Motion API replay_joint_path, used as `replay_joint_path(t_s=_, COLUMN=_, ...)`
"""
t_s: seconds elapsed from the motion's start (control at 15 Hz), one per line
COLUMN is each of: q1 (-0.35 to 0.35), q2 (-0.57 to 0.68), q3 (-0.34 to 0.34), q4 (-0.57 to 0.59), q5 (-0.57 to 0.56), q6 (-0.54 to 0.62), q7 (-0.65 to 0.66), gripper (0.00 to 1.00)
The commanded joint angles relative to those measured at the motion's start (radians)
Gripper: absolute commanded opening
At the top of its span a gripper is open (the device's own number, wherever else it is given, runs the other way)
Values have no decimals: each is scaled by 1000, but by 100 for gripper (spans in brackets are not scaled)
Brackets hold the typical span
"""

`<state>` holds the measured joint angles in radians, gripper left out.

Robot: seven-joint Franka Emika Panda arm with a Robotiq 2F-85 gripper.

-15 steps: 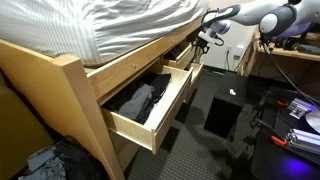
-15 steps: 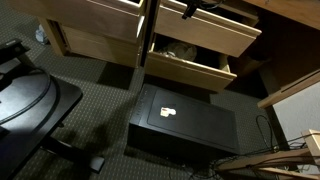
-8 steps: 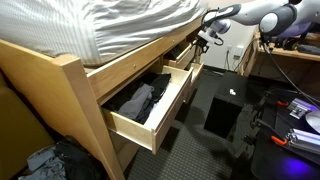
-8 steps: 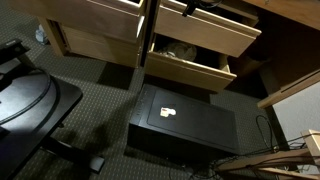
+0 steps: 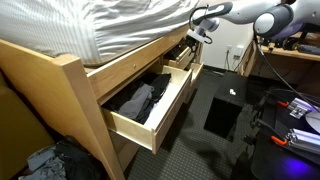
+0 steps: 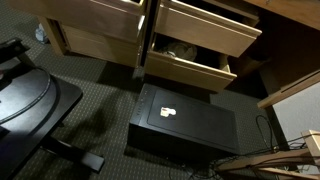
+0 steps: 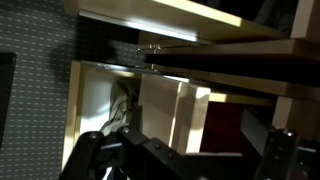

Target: Open the top right drawer and close the top left drawer.

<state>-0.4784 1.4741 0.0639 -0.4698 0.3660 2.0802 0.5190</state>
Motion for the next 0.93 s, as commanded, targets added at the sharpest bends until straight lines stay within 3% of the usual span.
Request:
replay_joint_path(t_s=0.0, q1=10, q2=1, q3=0, q4=-1, q5=-14, q6=-10, q7=11, gripper=100)
replay_joint_path(t_s=0.27, q1=21, q2=4, q3=-6, q4=-10, q5=-21, q6=-14, q7=17, gripper=100)
replay_joint_path(t_s=0.6, q1=-13, q2=5, q3=2, q4=-54, q5=4, q6=-62, q7=97, gripper=100)
replay_joint_path(t_s=0.87, q1=-25, q2=7, q3=-2, q4=-57, q5=12, q6=-32, q7=125, gripper=100)
